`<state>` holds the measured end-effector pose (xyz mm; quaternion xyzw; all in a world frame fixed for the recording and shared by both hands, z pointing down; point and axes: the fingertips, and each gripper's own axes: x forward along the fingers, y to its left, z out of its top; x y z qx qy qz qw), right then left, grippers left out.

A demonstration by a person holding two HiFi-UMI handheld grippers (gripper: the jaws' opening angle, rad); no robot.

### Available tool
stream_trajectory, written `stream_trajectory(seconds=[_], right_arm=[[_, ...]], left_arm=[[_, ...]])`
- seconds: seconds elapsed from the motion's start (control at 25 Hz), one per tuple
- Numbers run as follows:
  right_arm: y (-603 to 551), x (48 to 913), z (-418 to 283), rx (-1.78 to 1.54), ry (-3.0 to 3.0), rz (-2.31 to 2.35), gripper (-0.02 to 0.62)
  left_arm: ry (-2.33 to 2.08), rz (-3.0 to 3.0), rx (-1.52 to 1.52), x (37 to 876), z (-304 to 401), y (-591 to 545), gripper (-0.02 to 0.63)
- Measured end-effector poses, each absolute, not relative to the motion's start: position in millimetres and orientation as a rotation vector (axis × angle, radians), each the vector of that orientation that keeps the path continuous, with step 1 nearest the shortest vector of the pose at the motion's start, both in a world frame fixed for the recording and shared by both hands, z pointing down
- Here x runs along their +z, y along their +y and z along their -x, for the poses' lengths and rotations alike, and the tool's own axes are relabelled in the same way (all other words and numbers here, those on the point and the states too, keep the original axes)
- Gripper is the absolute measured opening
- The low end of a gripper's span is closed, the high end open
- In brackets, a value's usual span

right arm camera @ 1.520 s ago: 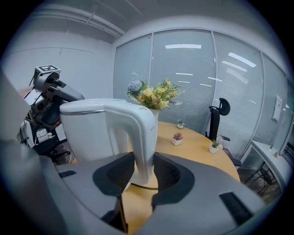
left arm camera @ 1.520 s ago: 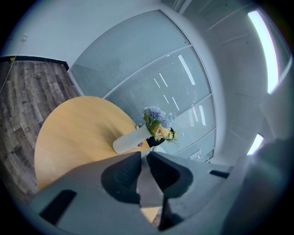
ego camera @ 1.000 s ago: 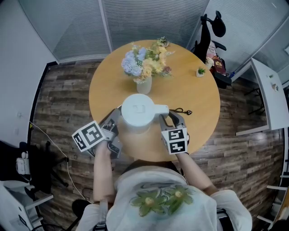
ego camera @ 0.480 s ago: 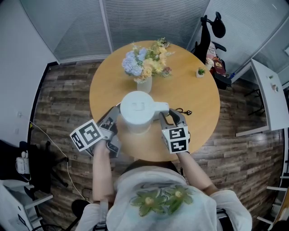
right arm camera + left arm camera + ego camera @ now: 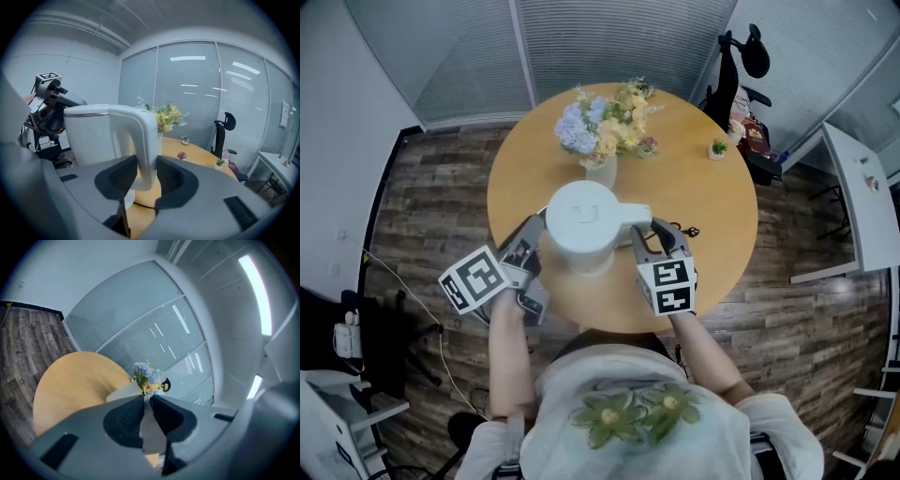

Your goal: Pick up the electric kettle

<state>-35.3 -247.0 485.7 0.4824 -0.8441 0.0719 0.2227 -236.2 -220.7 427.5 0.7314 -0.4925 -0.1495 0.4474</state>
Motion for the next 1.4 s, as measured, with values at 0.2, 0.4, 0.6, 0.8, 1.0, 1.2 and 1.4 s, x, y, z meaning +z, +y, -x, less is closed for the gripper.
stream_trajectory(seconds=[0.2,0.4,0.6,0.8,1.0,1.2,1.4], right_arm=[[-246,476,35,0.181,-2.353,-1.331,0.143],[-246,465,35,0.171,-2.38,-1.331,0.143],[-243,453,33,0.158,-2.411,-1.324,0.143],[-238,442,29,0.131,-2.44,-1.311,0.143],[-234,435,23,0.118,-2.472,-1.274,0.143],[-226,426,20,0.112,-2.503,-1.236,0.143],[-219,421,16,0.097,-2.527,-1.186,0.143]], left_arm=[[-1.219,-1.83,-0.395,416,235,-218,0.064],[-1.231,-1.846,-0.418,404,235,-215,0.064],[-1.253,-1.847,-0.437,392,233,-208,0.064],[-1.272,-1.838,-0.471,385,228,-198,0.063],[-1.309,-1.826,-0.498,377,222,-189,0.063],[-1.337,-1.82,-0.53,366,215,-176,0.064],[-1.375,-1.804,-0.553,363,210,-162,0.064]])
